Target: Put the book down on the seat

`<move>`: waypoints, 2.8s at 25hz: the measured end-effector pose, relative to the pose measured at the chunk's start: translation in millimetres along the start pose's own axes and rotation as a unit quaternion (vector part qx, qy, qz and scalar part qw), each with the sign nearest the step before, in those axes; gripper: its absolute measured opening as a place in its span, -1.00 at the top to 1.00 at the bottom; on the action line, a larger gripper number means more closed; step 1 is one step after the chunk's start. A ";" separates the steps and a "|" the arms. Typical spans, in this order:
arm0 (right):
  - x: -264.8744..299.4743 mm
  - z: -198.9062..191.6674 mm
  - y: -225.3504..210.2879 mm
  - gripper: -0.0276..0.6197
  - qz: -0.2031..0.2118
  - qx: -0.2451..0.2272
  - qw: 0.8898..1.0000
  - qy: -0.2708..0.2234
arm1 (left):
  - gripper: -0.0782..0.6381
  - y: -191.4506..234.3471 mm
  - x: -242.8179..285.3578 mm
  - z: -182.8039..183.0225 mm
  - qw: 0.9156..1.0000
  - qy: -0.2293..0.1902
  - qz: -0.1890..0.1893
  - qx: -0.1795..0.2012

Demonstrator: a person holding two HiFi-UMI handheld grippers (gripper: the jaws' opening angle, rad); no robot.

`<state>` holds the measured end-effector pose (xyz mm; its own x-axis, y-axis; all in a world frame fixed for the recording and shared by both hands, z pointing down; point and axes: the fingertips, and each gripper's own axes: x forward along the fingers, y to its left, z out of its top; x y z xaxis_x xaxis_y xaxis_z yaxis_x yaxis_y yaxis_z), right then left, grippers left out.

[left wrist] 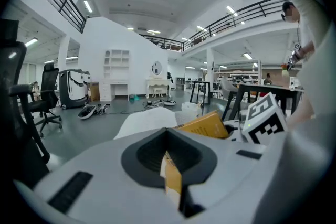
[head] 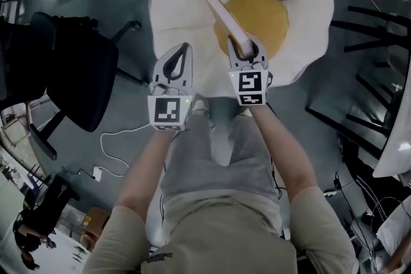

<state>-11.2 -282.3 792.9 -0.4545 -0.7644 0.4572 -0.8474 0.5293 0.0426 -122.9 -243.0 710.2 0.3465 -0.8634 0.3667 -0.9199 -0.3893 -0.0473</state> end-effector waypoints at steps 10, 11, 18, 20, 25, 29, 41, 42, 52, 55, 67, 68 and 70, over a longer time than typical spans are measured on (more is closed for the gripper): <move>64.0 -111.3 55.5 0.45 0.042 -0.050 0.993 0.095 | 0.76 13.7 15.3 -94.7 0.998 0.053 0.027 -0.023; 65.0 -119.6 64.4 0.45 0.056 -0.046 0.992 0.103 | 0.76 16.6 16.2 -98.8 0.998 0.056 0.028 -0.025; 60.8 -150.2 126.7 -0.04 0.189 -0.021 0.974 0.126 | 0.76 18.9 15.2 -116.9 0.996 0.075 0.024 -0.032; 57.6 -152.8 137.7 -0.15 0.214 -0.006 0.969 0.125 | 0.76 14.9 13.8 -120.5 0.996 0.082 0.020 -0.032; 36.7 -152.4 149.9 -0.30 0.243 0.040 0.959 0.137 | 0.76 2.7 5.8 -119.1 0.995 0.094 0.010 -0.025; 15.8 -143.1 150.2 -0.32 0.249 0.063 0.957 0.133 | 0.76 -4.9 -2.5 -109.7 0.995 0.096 0.006 -0.028; -50.4 -94.7 111.8 -0.32 0.190 0.055 0.971 0.137 | 0.75 -22.9 -36.3 -35.4 0.996 0.077 0.000 -0.035; -58.5 -83.9 108.1 -0.29 0.181 0.050 0.972 0.141 | 0.76 -24.6 -42.1 -24.7 0.997 0.074 -0.002 -0.033; -143.0 70.4 75.1 0.09 0.120 0.043 0.991 0.047 | 0.76 -51.9 -103.0 98.6 0.998 0.028 -0.028 -0.044; -174.8 121.0 67.9 0.15 0.104 0.052 0.993 0.010 | 0.76 -53.6 -125.4 144.4 0.999 0.006 -0.033 -0.043; -315.0 302.1 40.8 0.51 0.033 0.051 0.991 -0.117 | 0.75 -52.0 -217.3 318.9 0.992 -0.102 -0.073 -0.015; -327.7 319.2 39.6 0.51 0.033 0.050 0.989 -0.132 | 0.76 -51.9 -223.5 330.4 0.990 -0.114 -0.077 -0.006; -354.0 353.5 38.9 0.52 0.032 0.030 0.986 -0.161 | 0.76 -52.6 -235.9 349.2 0.988 -0.133 -0.082 0.013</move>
<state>19.7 -121.3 318.7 -0.5635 -0.8123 0.1503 -0.8241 0.5653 -0.0347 -92.1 -130.8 301.7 0.5297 -0.8404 0.1146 -0.8436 -0.5361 -0.0322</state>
